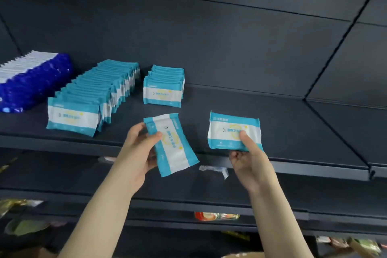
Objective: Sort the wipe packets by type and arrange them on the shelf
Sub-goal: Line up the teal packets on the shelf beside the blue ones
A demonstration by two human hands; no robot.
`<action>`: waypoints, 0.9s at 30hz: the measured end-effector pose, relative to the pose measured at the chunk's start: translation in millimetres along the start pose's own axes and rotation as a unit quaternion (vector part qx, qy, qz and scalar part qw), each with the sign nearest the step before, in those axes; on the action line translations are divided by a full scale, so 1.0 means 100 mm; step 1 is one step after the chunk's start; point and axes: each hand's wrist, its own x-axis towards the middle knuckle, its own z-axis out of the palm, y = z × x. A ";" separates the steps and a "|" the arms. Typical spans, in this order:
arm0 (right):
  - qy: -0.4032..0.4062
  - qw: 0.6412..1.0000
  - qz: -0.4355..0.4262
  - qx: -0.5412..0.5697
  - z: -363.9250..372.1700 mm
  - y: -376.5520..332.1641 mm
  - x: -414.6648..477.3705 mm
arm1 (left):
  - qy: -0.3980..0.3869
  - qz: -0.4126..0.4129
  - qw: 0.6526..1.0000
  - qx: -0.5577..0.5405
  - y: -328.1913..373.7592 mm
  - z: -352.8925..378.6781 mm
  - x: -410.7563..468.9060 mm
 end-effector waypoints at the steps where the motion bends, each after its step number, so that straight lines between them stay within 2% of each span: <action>1: 0.004 1.000 -0.004 0.002 0.07 0.04 0.09 | 0.006 0.001 1.000 -0.001 0.03 -0.04 0.11; 6: 0.020 1.000 -0.017 -0.017 0.40 0.23 0.48 | 0.025 0.004 0.999 -0.022 0.17 -0.17 0.64; 11: 0.038 0.999 -0.018 -0.012 0.60 0.35 0.77 | 0.025 0.014 1.000 0.001 0.23 -0.27 1.08; 20: 0.033 0.998 -0.040 -0.039 0.70 0.44 1.15 | 0.023 0.035 0.998 -0.039 0.18 -0.38 1.48; 24: 0.006 0.994 -0.059 -0.094 0.73 0.48 1.30 | 0.051 0.079 0.995 0.027 0.17 -0.36 1.68; 27: -0.004 0.992 -0.072 -0.108 0.74 0.49 1.38 | 0.048 0.128 0.976 0.169 0.19 -0.36 1.81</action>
